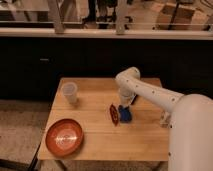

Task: Push the eraser across the table

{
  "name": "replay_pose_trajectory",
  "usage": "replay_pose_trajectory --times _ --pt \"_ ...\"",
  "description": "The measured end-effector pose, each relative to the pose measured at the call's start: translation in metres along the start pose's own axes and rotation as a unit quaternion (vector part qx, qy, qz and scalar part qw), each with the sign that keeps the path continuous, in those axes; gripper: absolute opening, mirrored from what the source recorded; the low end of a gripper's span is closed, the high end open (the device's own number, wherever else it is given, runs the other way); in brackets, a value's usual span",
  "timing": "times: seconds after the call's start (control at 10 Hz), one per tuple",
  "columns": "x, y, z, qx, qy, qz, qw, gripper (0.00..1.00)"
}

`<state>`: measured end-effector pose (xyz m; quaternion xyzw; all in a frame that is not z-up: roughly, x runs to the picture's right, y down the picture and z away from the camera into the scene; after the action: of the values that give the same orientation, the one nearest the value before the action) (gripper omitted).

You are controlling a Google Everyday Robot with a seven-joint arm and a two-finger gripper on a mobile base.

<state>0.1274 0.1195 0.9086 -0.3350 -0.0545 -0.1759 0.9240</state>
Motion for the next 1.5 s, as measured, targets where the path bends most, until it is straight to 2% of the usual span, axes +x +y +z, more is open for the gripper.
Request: replay_pose_trajectory --times 0.1,0.2,0.5,0.6,0.7,0.8,1.1,1.2,1.5 --pt "0.0 -0.005 -0.005 0.011 0.0 0.005 0.9999 0.06" --pt "0.001 -0.014 -0.02 0.03 0.001 0.009 0.9995 0.01" --pt "0.015 -0.033 -0.067 0.07 0.003 0.03 0.9971 0.0" --pt "0.026 -0.041 -0.082 0.086 0.004 0.044 0.9953 0.0" --pt "0.036 -0.047 -0.088 0.091 0.006 0.054 0.9944 0.0" --pt "0.05 -0.051 -0.09 0.093 0.002 0.069 0.9933 0.0" --pt "0.1 -0.051 -0.082 0.098 0.014 0.116 0.9884 0.0" --pt "0.119 -0.05 -0.077 0.094 0.028 0.153 0.9834 0.0" --pt "0.143 -0.045 -0.057 0.08 0.039 0.198 0.9762 0.0"
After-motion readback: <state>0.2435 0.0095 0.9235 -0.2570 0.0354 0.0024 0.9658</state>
